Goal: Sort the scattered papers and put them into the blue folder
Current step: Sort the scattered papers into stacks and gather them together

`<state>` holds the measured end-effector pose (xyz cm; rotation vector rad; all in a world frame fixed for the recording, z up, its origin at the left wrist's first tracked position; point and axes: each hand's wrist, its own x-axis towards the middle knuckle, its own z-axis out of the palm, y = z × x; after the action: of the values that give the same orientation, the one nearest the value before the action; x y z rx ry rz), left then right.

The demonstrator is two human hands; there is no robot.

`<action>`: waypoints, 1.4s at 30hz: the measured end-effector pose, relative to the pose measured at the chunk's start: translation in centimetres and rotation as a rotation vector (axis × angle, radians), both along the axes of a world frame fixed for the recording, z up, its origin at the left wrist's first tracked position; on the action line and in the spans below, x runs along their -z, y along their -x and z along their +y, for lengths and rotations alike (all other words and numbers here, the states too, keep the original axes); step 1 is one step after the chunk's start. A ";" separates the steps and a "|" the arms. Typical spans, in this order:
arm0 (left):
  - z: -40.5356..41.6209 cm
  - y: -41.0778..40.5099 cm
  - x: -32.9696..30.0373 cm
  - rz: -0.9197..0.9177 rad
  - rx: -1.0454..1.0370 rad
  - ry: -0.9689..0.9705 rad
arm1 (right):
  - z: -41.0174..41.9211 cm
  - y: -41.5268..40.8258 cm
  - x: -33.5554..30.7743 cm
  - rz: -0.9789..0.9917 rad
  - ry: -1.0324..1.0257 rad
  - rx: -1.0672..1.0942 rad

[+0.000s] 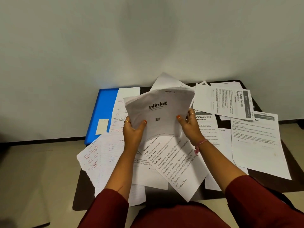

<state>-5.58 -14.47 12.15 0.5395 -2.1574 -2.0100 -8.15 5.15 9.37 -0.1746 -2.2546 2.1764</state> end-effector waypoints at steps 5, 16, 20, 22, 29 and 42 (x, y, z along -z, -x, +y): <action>-0.3 -0.2 1.2 0.034 -0.039 -0.086 | 0.0 0.2 0.2 0.015 -0.067 -0.019; 0.1 -1.1 3.9 -0.092 -0.004 0.003 | 0.4 0.2 3.9 -0.088 -0.286 -0.039; 0.1 -1.3 5.4 -0.179 0.011 0.109 | 0.5 -0.1 5.0 -0.122 -0.359 -0.042; 0.1 -1.4 5.9 -0.217 0.031 0.158 | 0.7 0.0 5.6 -0.127 -0.389 -0.031; 0.1 -1.5 5.9 -0.199 0.032 0.196 | 0.4 -0.3 3.9 -0.075 -0.398 -0.056; -5.4 1.1 3.8 -0.244 0.124 0.022 | -0.6 2.3 2.6 -0.256 -0.212 -0.114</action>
<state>-6.65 -19.87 8.33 0.6971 -2.4048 -2.0759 -10.48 4.58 6.79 -0.3498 -2.6770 2.0488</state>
